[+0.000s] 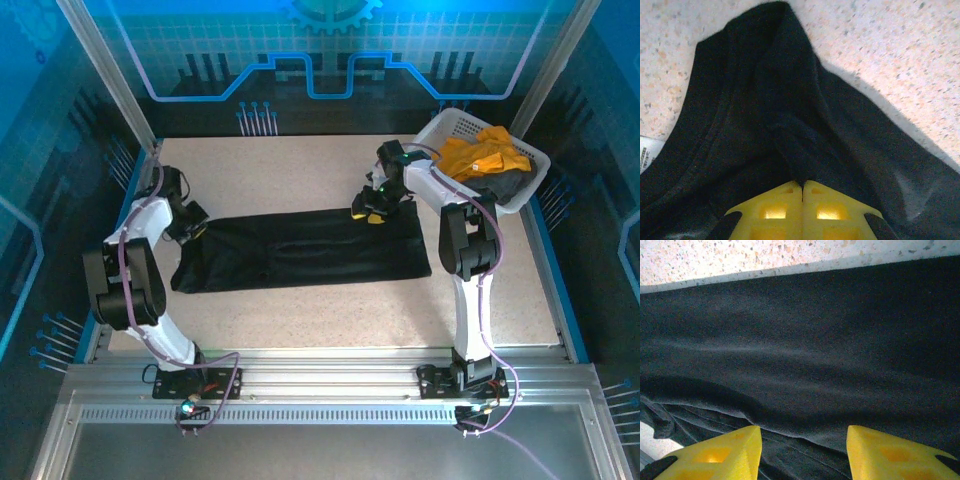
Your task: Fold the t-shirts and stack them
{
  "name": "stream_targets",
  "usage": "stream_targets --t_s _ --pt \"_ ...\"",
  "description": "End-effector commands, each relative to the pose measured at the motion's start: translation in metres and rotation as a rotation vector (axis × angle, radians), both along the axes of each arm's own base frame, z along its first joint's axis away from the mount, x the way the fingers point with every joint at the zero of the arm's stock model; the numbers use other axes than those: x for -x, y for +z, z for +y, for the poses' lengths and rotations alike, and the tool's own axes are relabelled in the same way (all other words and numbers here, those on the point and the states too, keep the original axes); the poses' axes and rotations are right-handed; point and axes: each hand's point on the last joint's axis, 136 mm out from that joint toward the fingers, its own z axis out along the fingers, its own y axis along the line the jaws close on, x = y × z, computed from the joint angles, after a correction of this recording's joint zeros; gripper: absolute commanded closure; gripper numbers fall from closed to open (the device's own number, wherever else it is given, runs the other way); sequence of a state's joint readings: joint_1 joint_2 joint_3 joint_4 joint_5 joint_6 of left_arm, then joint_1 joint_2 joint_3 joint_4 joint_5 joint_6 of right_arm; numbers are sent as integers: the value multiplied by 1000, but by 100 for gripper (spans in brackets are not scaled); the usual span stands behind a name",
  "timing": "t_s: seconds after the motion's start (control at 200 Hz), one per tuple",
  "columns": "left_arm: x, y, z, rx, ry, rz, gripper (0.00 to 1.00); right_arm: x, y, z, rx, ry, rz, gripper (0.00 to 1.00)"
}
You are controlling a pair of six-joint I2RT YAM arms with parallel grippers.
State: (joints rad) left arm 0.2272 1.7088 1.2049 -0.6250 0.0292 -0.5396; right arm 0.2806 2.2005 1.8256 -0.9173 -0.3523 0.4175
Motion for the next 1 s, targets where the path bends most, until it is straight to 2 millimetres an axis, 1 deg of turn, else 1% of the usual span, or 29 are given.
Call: stream_targets --t_s 0.0,0.16,0.35,0.415,0.435,0.48,0.51,0.545,0.615,0.695,0.795,0.85,0.875,0.91,0.925,0.995 --pt "5 -6 8 -26 -20 86 100 3 -4 -5 -1 -11 34 51" --pt "6 -19 16 -63 -41 158 100 5 -4 -8 4 -15 33 52" --pt "9 -34 30 -140 -46 214 100 5 -2 -14 20 -26 26 52" --pt "8 -32 38 -181 -35 222 93 3 0 -18 28 -33 20 53" --pt "8 -29 40 -194 -31 220 88 3 0 -19 31 -36 19 53" --pt "7 -20 43 -221 -14 204 74 3 0 -23 41 -39 16 53" --pt "7 -12 43 -239 -5 189 66 2 0 -26 52 -43 13 54" --pt "8 -3 43 -256 7 172 61 1 0 -31 63 -50 15 54" --pt "14 11 31 -238 38 139 60 0 -1 -40 92 -54 12 54" --pt "25 14 1 -140 79 110 63 -4 -4 -48 138 -40 8 57" --pt "34 2 -52 21 111 101 68 -9 -13 -60 232 -12 26 62" --pt "33 -5 -79 84 124 102 71 -11 -20 -67 287 -1 40 64" --pt "31 -8 -89 106 131 106 72 -12 -24 -70 311 2 47 66" --pt "30 -15 -102 134 143 126 73 -13 -22 -74 345 5 40 67" --pt "29 -18 -106 144 149 135 74 -12 -32 -76 362 9 62 67" --pt "28 -35 -120 175 181 194 76 -13 -42 -84 416 17 85 69"
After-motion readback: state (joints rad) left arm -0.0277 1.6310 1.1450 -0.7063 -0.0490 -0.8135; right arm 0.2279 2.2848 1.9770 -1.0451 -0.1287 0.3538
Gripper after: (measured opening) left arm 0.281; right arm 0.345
